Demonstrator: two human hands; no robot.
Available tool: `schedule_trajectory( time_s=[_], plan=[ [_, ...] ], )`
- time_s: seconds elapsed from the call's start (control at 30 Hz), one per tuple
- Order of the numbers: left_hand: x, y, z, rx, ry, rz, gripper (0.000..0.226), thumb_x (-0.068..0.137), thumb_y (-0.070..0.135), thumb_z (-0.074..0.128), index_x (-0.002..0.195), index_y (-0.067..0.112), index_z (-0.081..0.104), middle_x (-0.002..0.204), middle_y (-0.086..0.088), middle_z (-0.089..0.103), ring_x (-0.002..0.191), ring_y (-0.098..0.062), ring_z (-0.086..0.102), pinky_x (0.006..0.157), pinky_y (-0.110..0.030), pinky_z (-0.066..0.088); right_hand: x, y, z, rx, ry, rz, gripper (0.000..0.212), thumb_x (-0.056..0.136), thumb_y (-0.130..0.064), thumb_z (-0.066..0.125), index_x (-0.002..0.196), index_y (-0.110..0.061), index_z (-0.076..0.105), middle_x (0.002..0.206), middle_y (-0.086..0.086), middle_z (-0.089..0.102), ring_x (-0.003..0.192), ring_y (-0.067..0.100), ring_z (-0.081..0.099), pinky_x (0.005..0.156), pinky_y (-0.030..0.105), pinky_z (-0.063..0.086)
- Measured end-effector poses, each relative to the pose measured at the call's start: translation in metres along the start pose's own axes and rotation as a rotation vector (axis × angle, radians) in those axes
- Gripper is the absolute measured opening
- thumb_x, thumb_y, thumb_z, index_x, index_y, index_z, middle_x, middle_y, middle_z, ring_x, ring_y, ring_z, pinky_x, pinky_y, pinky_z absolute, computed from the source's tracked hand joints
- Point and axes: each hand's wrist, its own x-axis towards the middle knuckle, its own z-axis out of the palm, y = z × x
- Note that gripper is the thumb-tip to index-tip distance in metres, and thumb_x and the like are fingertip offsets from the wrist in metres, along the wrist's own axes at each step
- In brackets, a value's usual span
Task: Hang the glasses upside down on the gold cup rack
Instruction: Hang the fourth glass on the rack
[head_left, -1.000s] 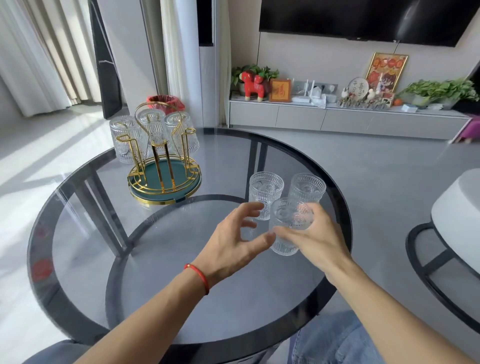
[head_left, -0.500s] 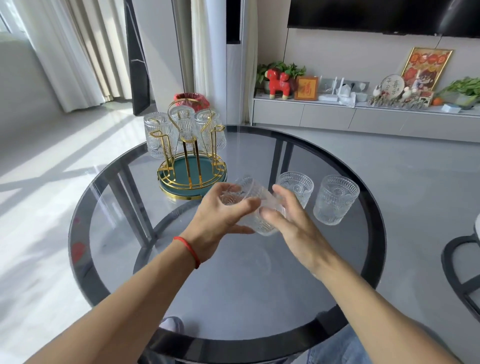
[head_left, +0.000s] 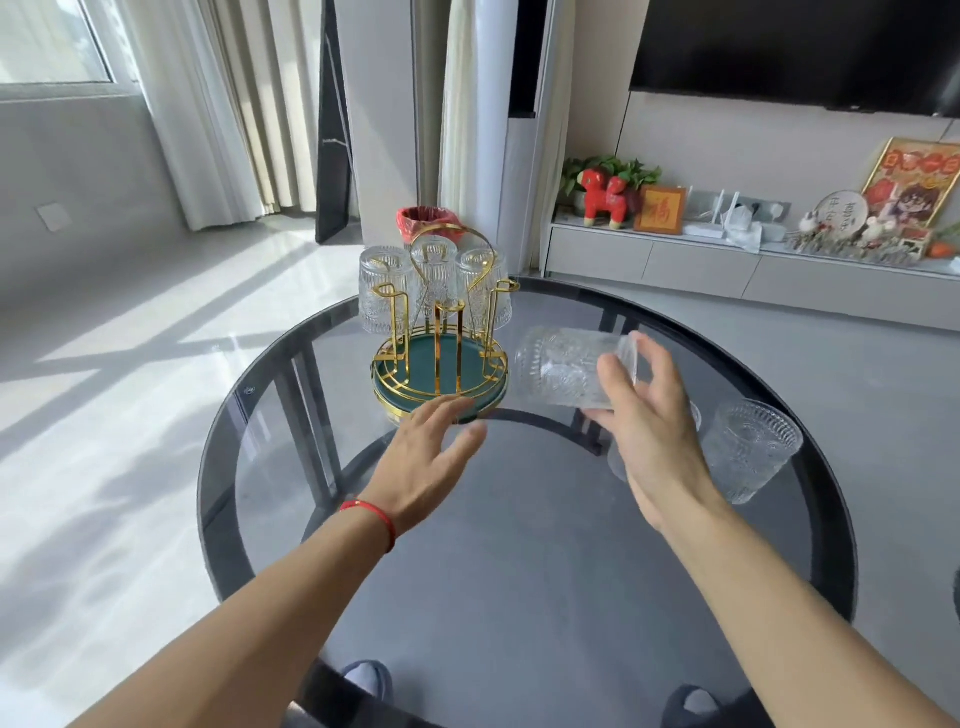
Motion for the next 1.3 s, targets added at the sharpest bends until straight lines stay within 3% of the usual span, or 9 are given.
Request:
schedule_trajectory(
  time_s=[0.07,0.13,0.23,0.3,0.5,0.73,0.87,1.0,1.3],
  plan=[
    [0.004,-0.020,0.006,0.313,-0.028,0.047,0.074,0.094,0.065,0.033,0.156,0.025,0.039,0.168,-0.005,0.030,0.157,-0.026,0.019,0.126,-0.047,0.022,0.023,-0.014,0.004,-0.074,0.025,-0.084,0.067,0.092,-0.053,0.057,0.154,-0.036,0.039,0.162,-0.005,0.045,0.143,0.018,0.051,0.117,0.051,0.044],
    [0.006,-0.038,0.018,0.469,-0.032,0.049,0.071,0.099,0.061,0.037,0.161,0.027,0.027,0.173,-0.005,0.014,0.160,-0.025,0.004,0.128,-0.051,0.013,0.046,-0.029,0.010,-0.159,0.048,-0.155,0.065,0.096,-0.046,0.058,0.156,-0.029,0.040,0.165,-0.005,0.041,0.147,0.019,0.045,0.119,0.048,0.041],
    [0.008,-0.049,0.033,0.589,0.006,0.045,0.077,0.098,0.060,0.035,0.164,0.026,0.013,0.175,-0.005,0.007,0.160,-0.025,-0.002,0.129,-0.051,0.011,0.074,-0.048,0.021,-0.276,0.095,-0.219,0.064,0.095,-0.043,0.063,0.153,-0.027,0.045,0.159,-0.005,0.048,0.144,0.017,0.045,0.112,0.031,0.037],
    [0.010,-0.051,0.035,0.595,0.025,0.049,0.079,0.096,0.060,0.032,0.164,0.023,0.013,0.174,-0.006,0.009,0.161,-0.025,0.000,0.129,-0.052,0.014,0.089,-0.060,0.028,-0.323,0.100,-0.211,0.063,0.090,-0.043,0.066,0.148,-0.027,0.049,0.153,-0.004,0.054,0.138,0.019,0.050,0.105,0.030,0.039],
    [0.011,-0.055,0.038,0.589,0.023,0.028,0.079,0.095,0.061,0.032,0.162,0.020,0.019,0.174,-0.005,0.007,0.160,-0.024,-0.002,0.129,-0.052,0.014,0.115,-0.080,0.054,-0.490,-0.014,-0.235,0.067,0.085,-0.039,0.070,0.147,-0.021,0.052,0.152,0.004,0.056,0.140,0.026,0.051,0.116,0.043,0.042],
    [0.013,-0.056,0.039,0.594,0.032,0.031,0.079,0.094,0.062,0.030,0.160,0.019,0.025,0.174,-0.005,0.009,0.160,-0.024,0.000,0.129,-0.053,0.017,0.123,-0.069,0.082,-0.650,-0.102,-0.241,0.067,0.090,-0.039,0.069,0.150,-0.016,0.051,0.157,0.006,0.053,0.143,0.028,0.050,0.116,0.039,0.039],
    [0.014,-0.057,0.040,0.596,0.043,0.034,0.077,0.094,0.062,0.033,0.159,0.021,0.028,0.174,-0.004,0.009,0.160,-0.024,0.001,0.128,-0.049,0.009,0.126,-0.059,0.089,-0.707,-0.115,-0.239,0.060,0.089,-0.037,0.072,0.140,-0.008,0.061,0.149,0.012,0.061,0.136,0.033,0.057,0.112,0.042,0.045],
    [0.014,-0.058,0.040,0.590,0.051,0.033,0.077,0.094,0.063,0.034,0.158,0.020,0.030,0.174,-0.005,0.010,0.160,-0.024,0.002,0.128,-0.050,0.012,0.126,-0.046,0.095,-0.756,-0.159,-0.235,0.060,0.089,-0.038,0.072,0.144,-0.014,0.062,0.149,0.008,0.062,0.141,0.031,0.054,0.115,0.040,0.044],
    [0.014,-0.056,0.039,0.587,0.052,0.026,0.073,0.094,0.062,0.038,0.155,0.023,0.037,0.174,-0.004,0.014,0.160,-0.026,0.006,0.128,-0.052,0.019,0.122,-0.027,0.092,-0.777,-0.181,-0.290,0.065,0.096,-0.038,0.066,0.154,-0.017,0.049,0.156,0.013,0.046,0.145,0.030,0.045,0.116,0.037,0.035]
  ],
)
